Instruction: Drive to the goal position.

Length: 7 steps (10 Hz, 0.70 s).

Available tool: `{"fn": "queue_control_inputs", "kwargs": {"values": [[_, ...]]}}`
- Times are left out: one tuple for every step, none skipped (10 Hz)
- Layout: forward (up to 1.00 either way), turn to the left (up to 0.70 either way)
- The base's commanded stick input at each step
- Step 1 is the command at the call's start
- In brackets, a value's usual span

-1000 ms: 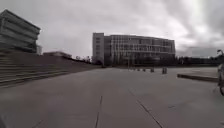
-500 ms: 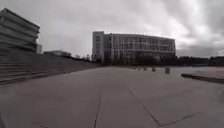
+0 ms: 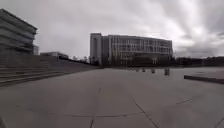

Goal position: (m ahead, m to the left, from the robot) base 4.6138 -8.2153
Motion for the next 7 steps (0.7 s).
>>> {"fn": "queue_control_inputs", "kwargs": {"values": [[0.7,0.0],[0.7,0.0],[0.7,0.0],[0.7,0.0],[0.7,0.0],[0.7,-0.03],[0.7,-0.1]]}}
